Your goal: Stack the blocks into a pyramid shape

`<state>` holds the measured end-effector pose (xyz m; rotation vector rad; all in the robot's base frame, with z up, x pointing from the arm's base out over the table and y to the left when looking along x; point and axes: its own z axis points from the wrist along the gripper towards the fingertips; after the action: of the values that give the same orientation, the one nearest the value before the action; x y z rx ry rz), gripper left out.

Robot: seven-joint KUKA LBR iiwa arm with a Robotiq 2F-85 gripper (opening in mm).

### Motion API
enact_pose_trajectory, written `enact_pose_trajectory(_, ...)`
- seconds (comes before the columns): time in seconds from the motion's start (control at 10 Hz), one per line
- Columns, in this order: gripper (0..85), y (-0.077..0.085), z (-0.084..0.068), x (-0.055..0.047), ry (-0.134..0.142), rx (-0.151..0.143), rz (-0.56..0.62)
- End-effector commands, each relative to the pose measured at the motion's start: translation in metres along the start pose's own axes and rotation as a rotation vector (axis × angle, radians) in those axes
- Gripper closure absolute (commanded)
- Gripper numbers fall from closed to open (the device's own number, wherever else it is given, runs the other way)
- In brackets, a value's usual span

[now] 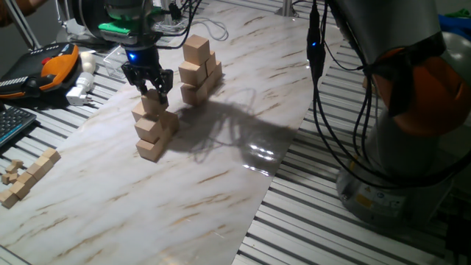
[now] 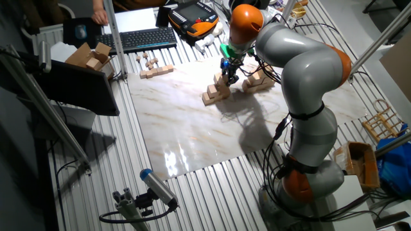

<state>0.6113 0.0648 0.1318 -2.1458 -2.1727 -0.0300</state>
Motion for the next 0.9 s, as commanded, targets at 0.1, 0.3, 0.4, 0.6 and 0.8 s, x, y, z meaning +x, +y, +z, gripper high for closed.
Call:
enact_pose_trajectory(0.1,85.0,-0.005,0.005,0.005,-0.027,-0.019,0.204)
enact_pose_trajectory(0.3,85.0,-0.007,0.007,0.004,-0.035,-0.016,0.177)
enact_pose_trajectory(0.4,85.0,-0.007,0.008,0.004,-0.034,-0.005,0.167)
enact_pose_trajectory(0.6,85.0,-0.008,0.01,0.003,-0.034,0.012,0.135)
enact_pose_trajectory(0.8,85.0,-0.009,0.014,0.005,-0.059,0.028,0.06)
